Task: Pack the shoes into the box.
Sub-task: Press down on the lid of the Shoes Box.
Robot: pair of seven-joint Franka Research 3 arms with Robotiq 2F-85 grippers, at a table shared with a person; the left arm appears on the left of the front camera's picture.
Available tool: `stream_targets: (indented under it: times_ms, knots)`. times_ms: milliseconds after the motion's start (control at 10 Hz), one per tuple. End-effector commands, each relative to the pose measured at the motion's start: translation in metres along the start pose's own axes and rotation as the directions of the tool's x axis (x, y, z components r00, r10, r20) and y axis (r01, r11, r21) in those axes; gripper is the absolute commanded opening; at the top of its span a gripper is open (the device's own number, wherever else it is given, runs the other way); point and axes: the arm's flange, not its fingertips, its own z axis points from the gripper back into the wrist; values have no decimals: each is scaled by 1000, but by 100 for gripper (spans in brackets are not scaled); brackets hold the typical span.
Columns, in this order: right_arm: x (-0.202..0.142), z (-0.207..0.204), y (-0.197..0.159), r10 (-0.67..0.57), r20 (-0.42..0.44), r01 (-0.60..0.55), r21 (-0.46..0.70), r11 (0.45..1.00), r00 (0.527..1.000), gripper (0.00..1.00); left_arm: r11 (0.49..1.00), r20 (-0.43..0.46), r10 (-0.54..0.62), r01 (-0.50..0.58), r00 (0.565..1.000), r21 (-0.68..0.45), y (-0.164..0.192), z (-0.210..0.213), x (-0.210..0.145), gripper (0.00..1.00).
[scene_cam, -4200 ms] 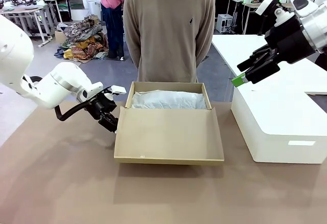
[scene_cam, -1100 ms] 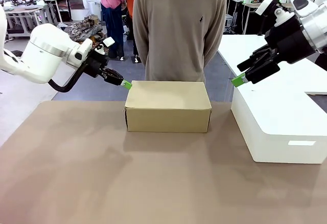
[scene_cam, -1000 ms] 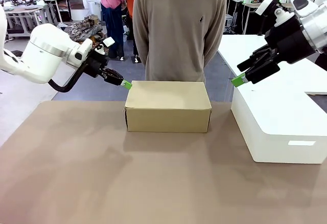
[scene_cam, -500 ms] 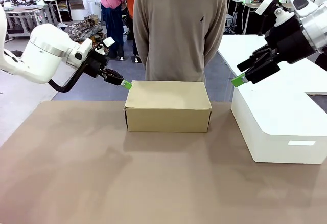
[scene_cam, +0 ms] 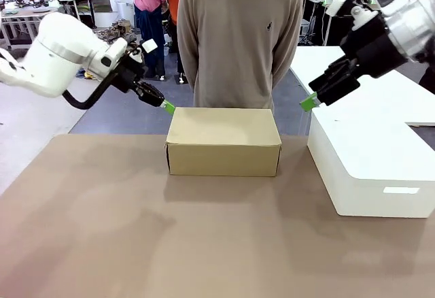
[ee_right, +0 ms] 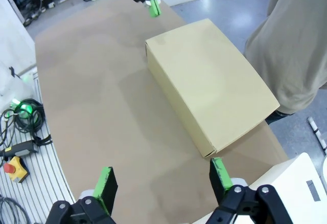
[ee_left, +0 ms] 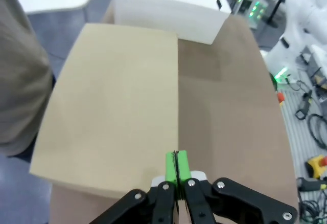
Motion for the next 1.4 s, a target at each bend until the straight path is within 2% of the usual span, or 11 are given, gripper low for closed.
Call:
stream_targets:
  times_ms: [0,200,300,400,600,800,1300]
  knots:
    - [30,-14,-21,-56,-112,55,-14,998,992,75,993,-96,108,-104,989,50,-25,11,24,44]
    - [51,-32,-37,-57,-156,51,-42,998,986,35,984,-122,164,-154,979,87,-40,19,41,84]
    - [60,-43,-46,-80,-172,70,-63,996,982,15,977,-112,180,-164,977,134,-49,22,46,100]
    - [69,-56,-53,-103,-170,86,-100,991,980,0,971,-117,185,-163,976,177,-58,25,47,100]
    - [83,-85,-61,-125,-163,103,-140,985,979,0,951,-166,222,-176,961,252,-76,24,45,100]
    - [93,-108,-68,-146,-150,120,-171,978,978,0,942,-217,210,-138,953,306,-95,23,46,100]
    - [100,-150,-82,-178,-173,135,-232,963,969,0,903,-221,164,-57,961,426,-139,26,45,100]
